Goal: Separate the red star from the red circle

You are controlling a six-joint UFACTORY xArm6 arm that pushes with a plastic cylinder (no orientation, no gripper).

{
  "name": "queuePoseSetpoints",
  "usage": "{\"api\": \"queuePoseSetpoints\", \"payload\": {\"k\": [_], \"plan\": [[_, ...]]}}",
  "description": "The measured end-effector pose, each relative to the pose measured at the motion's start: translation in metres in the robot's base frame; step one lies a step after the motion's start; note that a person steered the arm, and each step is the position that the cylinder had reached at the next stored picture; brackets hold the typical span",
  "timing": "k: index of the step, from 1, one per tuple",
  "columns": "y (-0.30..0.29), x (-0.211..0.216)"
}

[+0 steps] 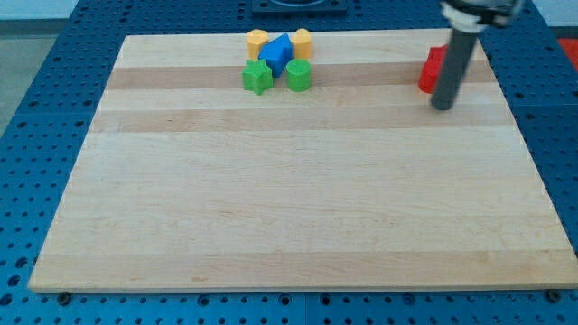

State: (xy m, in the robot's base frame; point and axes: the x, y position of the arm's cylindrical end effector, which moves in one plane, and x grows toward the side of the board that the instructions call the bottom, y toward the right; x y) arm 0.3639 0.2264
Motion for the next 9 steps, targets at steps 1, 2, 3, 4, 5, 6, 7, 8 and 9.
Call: {"api": "queuePoseSetpoints", "payload": {"k": [1,2,3,4,5,6,7,8,9], "plan": [[0.036,-0.016],[0.041,-0.046],[0.04,-0.066],[0.016,-0.072],[-0.022,-0.077],[-0.038,-0.092],[-0.038,-0.117],[-0.038,-0.13],[-0.061,-0.13]]}}
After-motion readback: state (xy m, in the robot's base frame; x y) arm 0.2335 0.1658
